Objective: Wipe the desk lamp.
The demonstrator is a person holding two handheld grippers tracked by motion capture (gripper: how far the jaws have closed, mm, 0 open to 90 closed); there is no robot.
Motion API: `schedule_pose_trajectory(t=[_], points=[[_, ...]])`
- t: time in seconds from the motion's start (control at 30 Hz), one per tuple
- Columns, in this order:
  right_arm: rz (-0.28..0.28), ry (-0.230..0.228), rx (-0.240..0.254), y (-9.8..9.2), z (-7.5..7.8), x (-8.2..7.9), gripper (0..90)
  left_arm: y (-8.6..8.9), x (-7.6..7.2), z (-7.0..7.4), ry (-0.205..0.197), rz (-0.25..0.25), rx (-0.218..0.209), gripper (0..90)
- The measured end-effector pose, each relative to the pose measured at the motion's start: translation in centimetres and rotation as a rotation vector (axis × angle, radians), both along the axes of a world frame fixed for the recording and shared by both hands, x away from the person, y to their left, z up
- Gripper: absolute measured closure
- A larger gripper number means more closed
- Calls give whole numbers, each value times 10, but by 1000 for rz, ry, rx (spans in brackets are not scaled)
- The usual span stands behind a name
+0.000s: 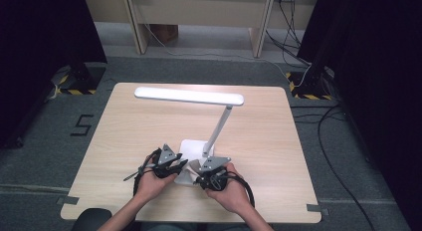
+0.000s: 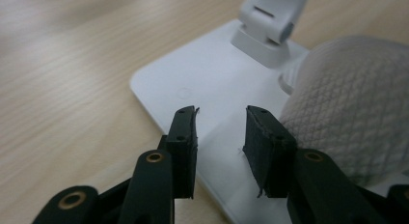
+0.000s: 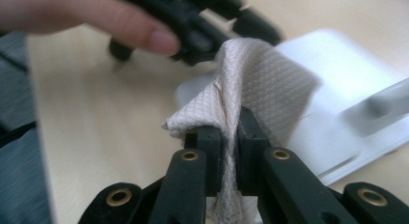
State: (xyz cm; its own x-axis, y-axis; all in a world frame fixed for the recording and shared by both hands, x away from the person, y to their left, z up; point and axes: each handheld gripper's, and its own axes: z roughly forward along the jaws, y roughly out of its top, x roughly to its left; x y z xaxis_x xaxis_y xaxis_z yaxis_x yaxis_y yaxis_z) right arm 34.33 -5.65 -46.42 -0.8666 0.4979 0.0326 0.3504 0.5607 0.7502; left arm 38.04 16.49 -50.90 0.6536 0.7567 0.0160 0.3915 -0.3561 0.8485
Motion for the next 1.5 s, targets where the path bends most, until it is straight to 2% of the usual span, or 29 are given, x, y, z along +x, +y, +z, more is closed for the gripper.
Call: schedule_pose_trajectory(t=[0.03, 0.13, 0.2, 0.3, 0.37, 0.47, 0.63, 0.7, 0.8, 0.87, 0.97, 1.03, 1.13, 1.27, 1.37, 1.5], points=[[-27, -25, -5, 0, 4, 3, 842, 3, 1, 3, -8, 12, -10, 639], [-86, -77, 20, 6, 12, 18, 841, 13, 1, 7, -17, 43, -18, 634], [-119, -121, -5, 13, 12, 29, 840, 17, 1, 7, -16, 55, -20, 631], [-176, -157, -28, 26, 7, 42, 840, 20, 0, 7, -18, 61, -19, 627], [-194, -171, -51, 34, 1, 47, 839, 21, 0, 8, -24, 62, -20, 620], [-188, -155, -59, 40, -6, 49, 840, 24, -1, 14, -34, 63, -21, 572], [-195, -149, -60, 31, -4, 47, 839, 31, -6, 33, -50, 43, -30, 468], [-200, -135, -49, 26, -2, 48, 840, 31, -10, 43, -62, 10, -21, 438], [-192, -113, -38, 20, -1, 50, 839, 25, -13, 56, -88, -74, 11, 400], [-169, -100, -31, 18, 1, 51, 839, 18, -11, 61, -91, -130, 30, 381], [-151, -76, -3, 14, 5, 51, 838, 11, 0, 62, -75, -199, 49, 344], [-131, -61, 24, 12, 8, 51, 838, 9, 9, 61, -65, -217, 60, 327], [-117, -62, 39, 9, 11, 50, 837, 9, 18, 60, -74, -236, 74, 328], [-107, -52, 52, 6, 12, 49, 837, 3, 17, 56, -44, -328, 107, 325], [-107, -60, 50, 6, 12, 48, 836, -2, 15, 55, -39, -350, 120, 312], [-100, -61, 49, 7, 14, 48, 834, -6, 16, 54, -49, -355, 146, 326]])
